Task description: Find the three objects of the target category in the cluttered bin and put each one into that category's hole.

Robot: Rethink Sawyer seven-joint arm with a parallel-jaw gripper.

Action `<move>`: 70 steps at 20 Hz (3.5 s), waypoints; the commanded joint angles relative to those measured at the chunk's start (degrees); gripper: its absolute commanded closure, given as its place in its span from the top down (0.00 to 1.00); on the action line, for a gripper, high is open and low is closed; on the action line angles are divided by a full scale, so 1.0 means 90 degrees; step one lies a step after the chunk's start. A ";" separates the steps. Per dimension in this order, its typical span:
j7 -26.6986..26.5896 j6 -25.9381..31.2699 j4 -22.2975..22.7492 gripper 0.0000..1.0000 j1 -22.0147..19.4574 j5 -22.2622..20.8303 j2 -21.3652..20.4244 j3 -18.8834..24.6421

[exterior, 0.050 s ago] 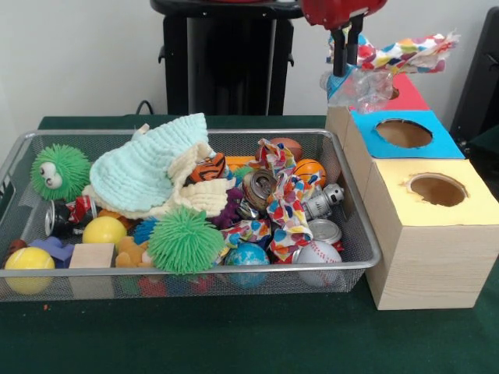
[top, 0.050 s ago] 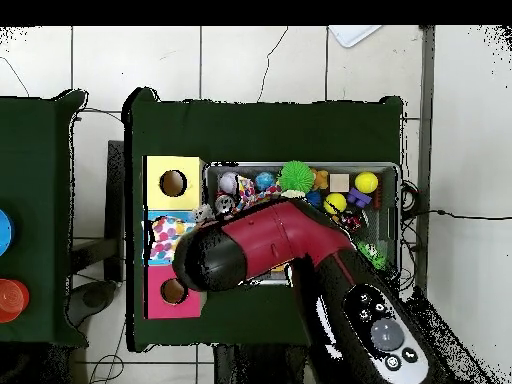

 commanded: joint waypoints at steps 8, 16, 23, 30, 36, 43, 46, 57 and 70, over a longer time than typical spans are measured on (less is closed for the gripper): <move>-0.4275 0.1691 -0.0637 0.00 -0.0406 -0.1114 0.0413 0.1237; -0.5311 0.2045 -0.0920 0.00 -0.0064 -0.1708 0.0827 0.1320; -0.5849 0.2061 -0.1036 0.00 0.0176 -0.1900 0.0913 0.1341; -0.6131 0.1864 -0.0852 0.00 0.0301 -0.1904 0.0938 0.1451; -0.6061 0.1849 -0.0800 0.00 0.0416 -0.1824 0.1034 0.1499; -0.6011 0.1788 -0.0867 0.00 0.0504 -0.1901 0.1219 0.1462; -0.6236 0.1842 -0.0852 0.00 0.0528 -0.2064 0.1318 0.1436; -0.7437 0.1952 -0.0639 0.00 0.0341 -0.2189 0.1420 0.1820; -0.7813 0.1796 -0.0374 0.00 0.0294 -0.2057 0.1329 0.1887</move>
